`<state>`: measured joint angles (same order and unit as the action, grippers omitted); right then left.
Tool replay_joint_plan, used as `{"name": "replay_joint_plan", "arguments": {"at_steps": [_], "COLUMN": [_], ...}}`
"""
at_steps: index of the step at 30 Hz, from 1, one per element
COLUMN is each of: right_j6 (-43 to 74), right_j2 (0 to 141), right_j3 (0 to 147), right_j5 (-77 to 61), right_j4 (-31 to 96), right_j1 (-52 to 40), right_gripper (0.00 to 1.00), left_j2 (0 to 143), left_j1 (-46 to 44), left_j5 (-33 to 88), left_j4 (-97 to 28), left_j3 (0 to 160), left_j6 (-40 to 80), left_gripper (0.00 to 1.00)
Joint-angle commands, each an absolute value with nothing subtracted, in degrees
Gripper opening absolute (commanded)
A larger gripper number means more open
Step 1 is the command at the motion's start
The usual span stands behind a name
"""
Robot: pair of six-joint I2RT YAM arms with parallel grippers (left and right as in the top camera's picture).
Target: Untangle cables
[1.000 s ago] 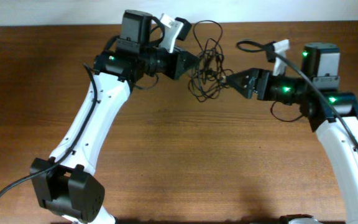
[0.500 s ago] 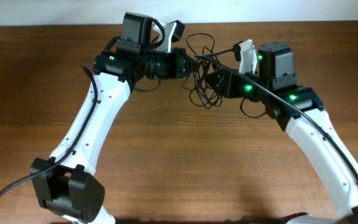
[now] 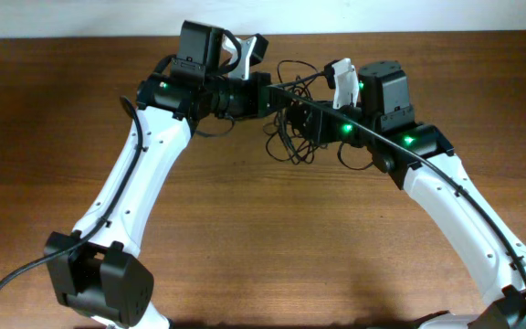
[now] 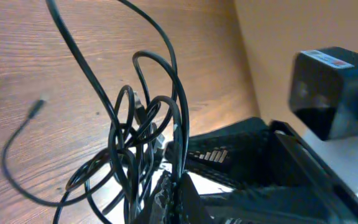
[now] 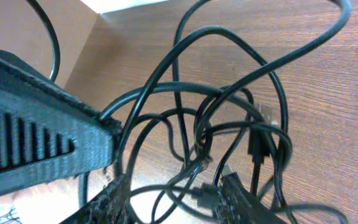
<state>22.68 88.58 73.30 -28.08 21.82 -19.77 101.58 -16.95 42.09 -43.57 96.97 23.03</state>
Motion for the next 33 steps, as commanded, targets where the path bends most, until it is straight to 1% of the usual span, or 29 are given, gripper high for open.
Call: {"name": "replay_joint_plan", "arguments": {"at_steps": [1,4,7,16,20,27,33], "right_j6": [23.1,26.5,27.1,27.0,25.7,26.9,27.2], "right_j2": [88.9,88.9,88.9,88.9,89.0,92.3,92.4], "right_j3": [74.2,74.2,74.2,74.1,74.1,74.1,74.1], "right_j5": [-28.2,-29.3,-34.0,-34.3,-33.7,-34.1,-32.5], "right_j4": [22.0,22.5,22.3,22.3,22.2,19.6,17.1], "right_j1": [-20.1,-17.9,-16.0,-16.2,-17.4,-20.1,-21.4], "right_gripper": [0.47,0.48,0.48,0.48,0.48,0.48,0.48], "left_j2": [101.4,101.4,101.4,101.4,101.4,101.4,101.4], "left_j1": [-17.1,-17.1,-17.1,-17.1,-17.1,-18.7,-19.5], "left_j5": [36.3,34.5,34.5,34.7,34.8,35.1,35.1], "left_j4": [-45.1,-46.3,-46.3,-46.5,-46.5,-46.6,-46.6], "left_j3": [97.3,97.3,97.3,97.3,97.3,97.3,97.3], "left_j6": [23.3,22.7,22.6,22.5,23.6,26.3,28.7], "left_gripper": [0.00,0.00,0.00,0.00,0.00,0.00,0.00]}}
